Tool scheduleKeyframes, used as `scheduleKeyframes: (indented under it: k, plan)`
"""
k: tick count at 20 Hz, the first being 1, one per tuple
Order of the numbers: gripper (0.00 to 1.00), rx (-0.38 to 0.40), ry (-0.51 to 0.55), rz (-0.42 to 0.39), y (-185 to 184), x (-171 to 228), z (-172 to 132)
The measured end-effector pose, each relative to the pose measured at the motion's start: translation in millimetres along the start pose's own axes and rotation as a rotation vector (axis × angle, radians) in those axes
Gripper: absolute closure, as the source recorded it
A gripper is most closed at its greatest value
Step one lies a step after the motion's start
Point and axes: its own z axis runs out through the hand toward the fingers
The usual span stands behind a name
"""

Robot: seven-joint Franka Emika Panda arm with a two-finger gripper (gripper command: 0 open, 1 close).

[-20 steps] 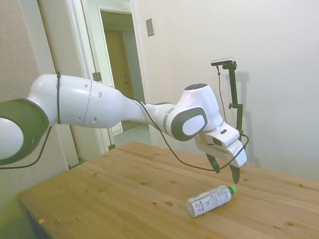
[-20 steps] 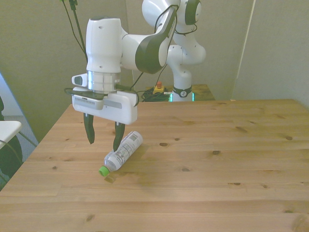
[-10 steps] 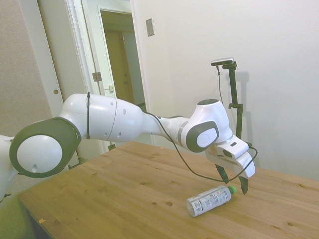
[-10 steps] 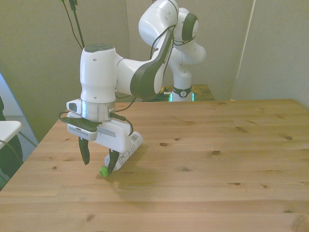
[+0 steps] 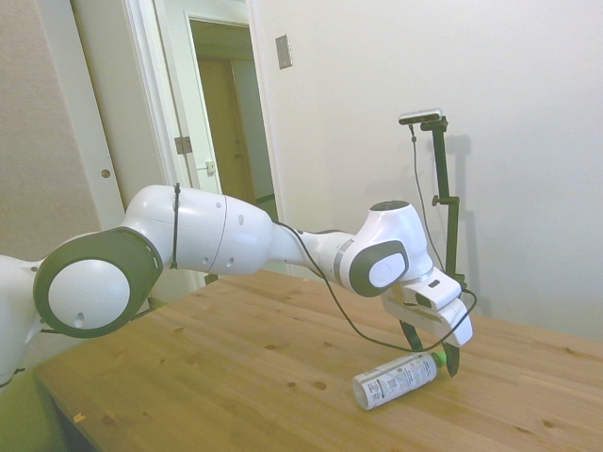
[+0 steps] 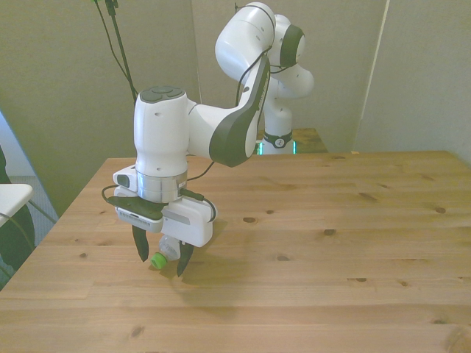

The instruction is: Stand the water bottle

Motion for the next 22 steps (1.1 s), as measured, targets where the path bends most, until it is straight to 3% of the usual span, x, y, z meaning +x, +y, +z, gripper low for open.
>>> scheduleKeyframes:
  k: [22]
  plan:
    - [1.00,-0.054,-0.061,0.017,0.8,-7.4,-0.5]
